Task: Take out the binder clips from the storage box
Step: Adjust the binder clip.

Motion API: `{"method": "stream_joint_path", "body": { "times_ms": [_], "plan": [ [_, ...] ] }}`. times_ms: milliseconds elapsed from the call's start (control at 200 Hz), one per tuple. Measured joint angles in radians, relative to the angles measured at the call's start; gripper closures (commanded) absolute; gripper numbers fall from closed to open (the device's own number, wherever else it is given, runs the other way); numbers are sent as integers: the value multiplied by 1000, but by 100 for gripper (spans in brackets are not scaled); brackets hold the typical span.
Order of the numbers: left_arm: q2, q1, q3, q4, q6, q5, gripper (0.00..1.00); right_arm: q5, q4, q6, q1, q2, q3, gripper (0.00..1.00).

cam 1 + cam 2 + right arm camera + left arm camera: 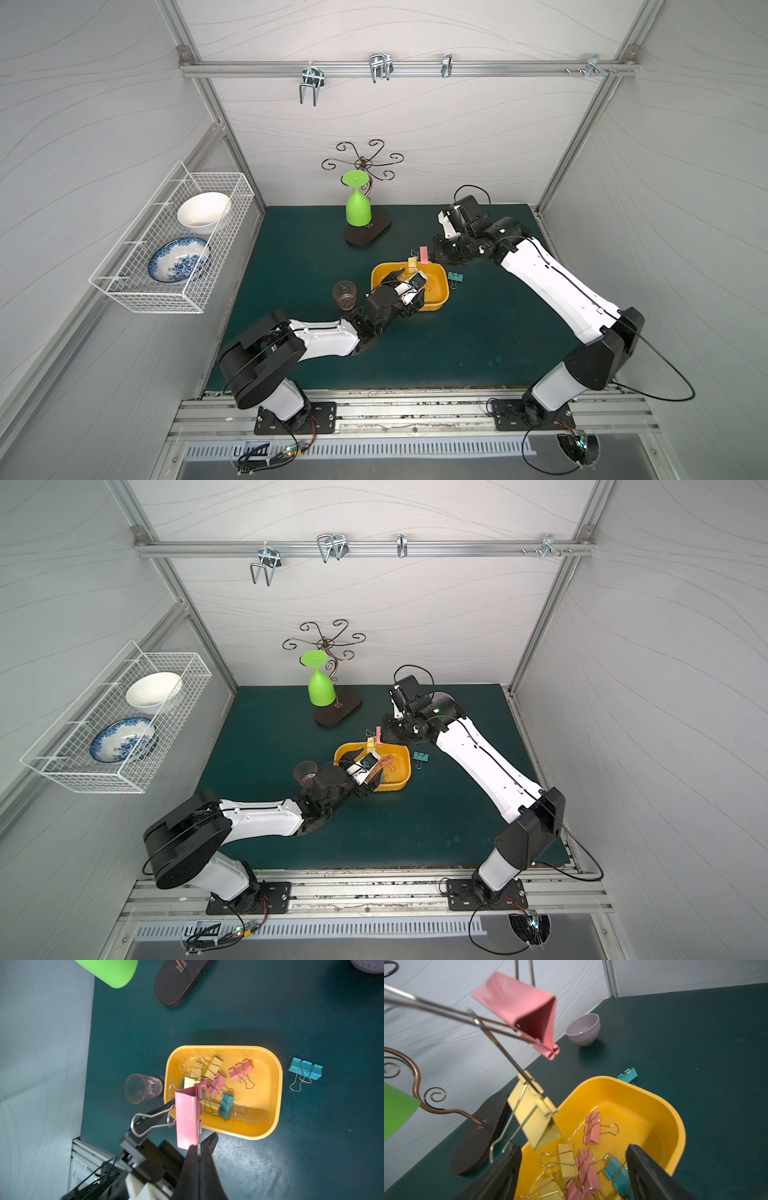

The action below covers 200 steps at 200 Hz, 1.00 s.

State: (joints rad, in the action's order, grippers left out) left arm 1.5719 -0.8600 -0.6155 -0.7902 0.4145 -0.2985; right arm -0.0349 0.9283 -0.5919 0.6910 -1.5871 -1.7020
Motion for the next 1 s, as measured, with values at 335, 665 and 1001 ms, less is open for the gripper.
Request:
{"method": "stream_joint_path", "body": {
  "times_ms": [335, 665, 1001],
  "plan": [
    [48, 0, -21, -167, 31, -72, 16, -54, -12, -33, -11, 32, 16, 100],
    [38, 24, -22, -170, -4, -71, 28, -82, -17, -49, -19, 37, 40, 100],
    [-100, 31, 94, -180, -113, -115, 18, -87, -22, -58, -55, 57, 41, 100]
  ]
}}
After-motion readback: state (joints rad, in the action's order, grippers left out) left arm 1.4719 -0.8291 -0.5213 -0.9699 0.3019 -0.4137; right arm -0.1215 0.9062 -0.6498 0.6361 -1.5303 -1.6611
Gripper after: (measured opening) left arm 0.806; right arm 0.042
